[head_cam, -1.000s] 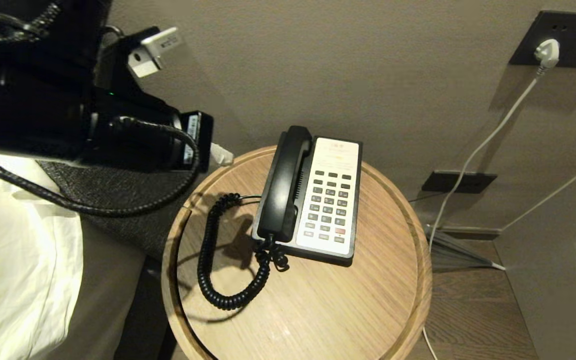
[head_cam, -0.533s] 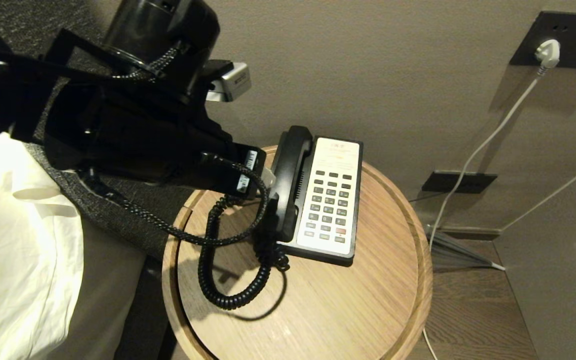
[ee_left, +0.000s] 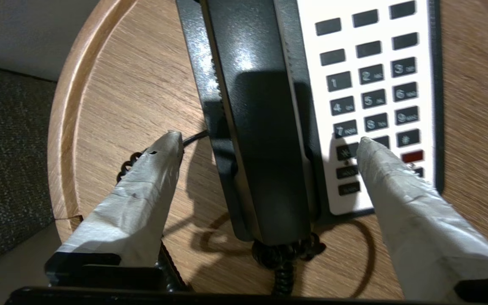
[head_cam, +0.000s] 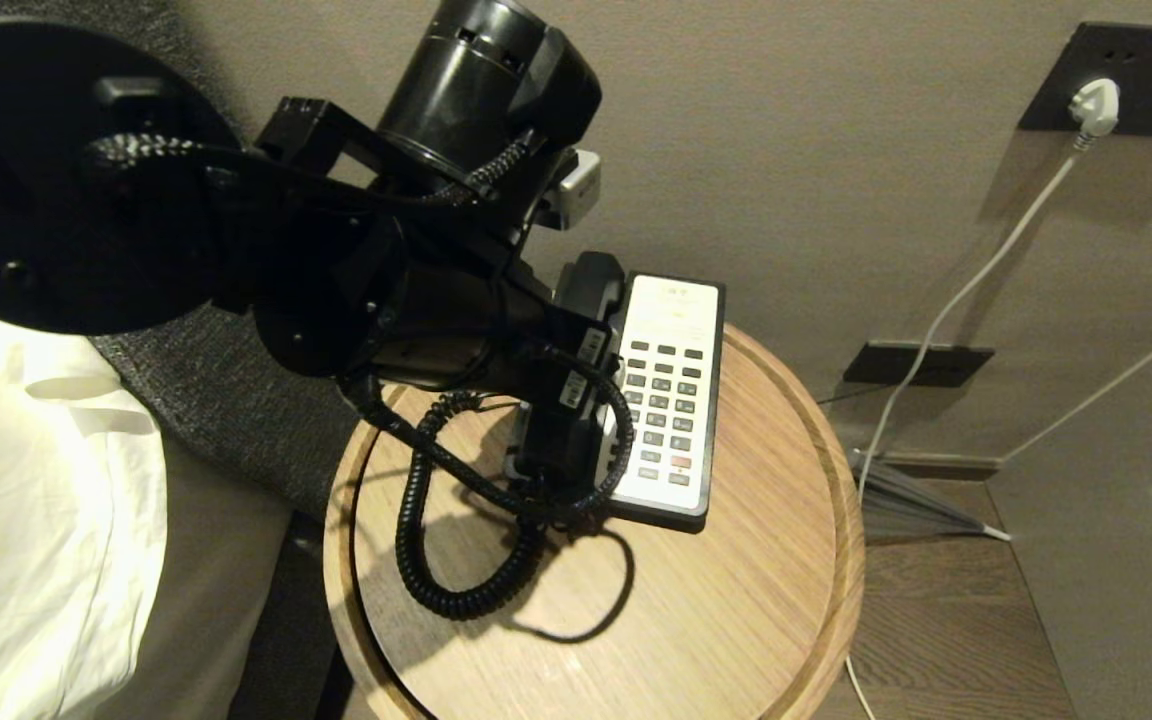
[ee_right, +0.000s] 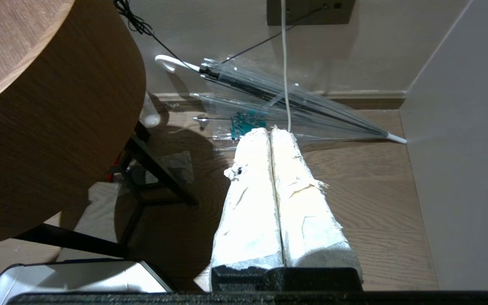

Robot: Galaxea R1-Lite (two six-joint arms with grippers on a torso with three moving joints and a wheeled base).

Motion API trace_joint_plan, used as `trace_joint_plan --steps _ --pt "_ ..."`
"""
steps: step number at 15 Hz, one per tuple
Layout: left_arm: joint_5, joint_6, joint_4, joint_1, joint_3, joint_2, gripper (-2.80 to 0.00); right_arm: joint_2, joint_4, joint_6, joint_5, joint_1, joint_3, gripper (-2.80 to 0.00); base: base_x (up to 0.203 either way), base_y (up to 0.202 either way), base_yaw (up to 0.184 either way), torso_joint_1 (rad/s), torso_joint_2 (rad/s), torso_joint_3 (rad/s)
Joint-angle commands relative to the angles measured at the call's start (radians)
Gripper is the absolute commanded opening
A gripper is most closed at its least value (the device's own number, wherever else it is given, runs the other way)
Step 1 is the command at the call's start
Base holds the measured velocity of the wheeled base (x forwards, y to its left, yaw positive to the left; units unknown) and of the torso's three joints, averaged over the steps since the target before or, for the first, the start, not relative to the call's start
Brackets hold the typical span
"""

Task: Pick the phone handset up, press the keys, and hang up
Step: Pick up the desk phone handset

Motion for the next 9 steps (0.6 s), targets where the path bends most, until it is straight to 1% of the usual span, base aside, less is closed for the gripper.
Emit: trace_joint_plan --steps 1,7,9 --pt "0.013 -0.002 0.004 -0.001 0.000 0.020 0.00 -0.002 0.000 0.000 0.000 0.000 0.000 -2.80 0.000 0.000 0.000 0.000 0.00 0.000" --pt "0.017 -0.052 -0.001 0.005 -0.004 0.061 0.00 -0.002 0.000 0.000 0.000 0.000 0.000 -2.80 0.000 0.000 0.000 0.000 0.00 0.000" --pt "0.017 -0.050 0.001 0.018 -0.002 0.062 0.00 -0.002 0.000 0.000 0.000 0.000 0.000 -2.80 0.000 0.000 0.000 0.000 0.00 0.000"
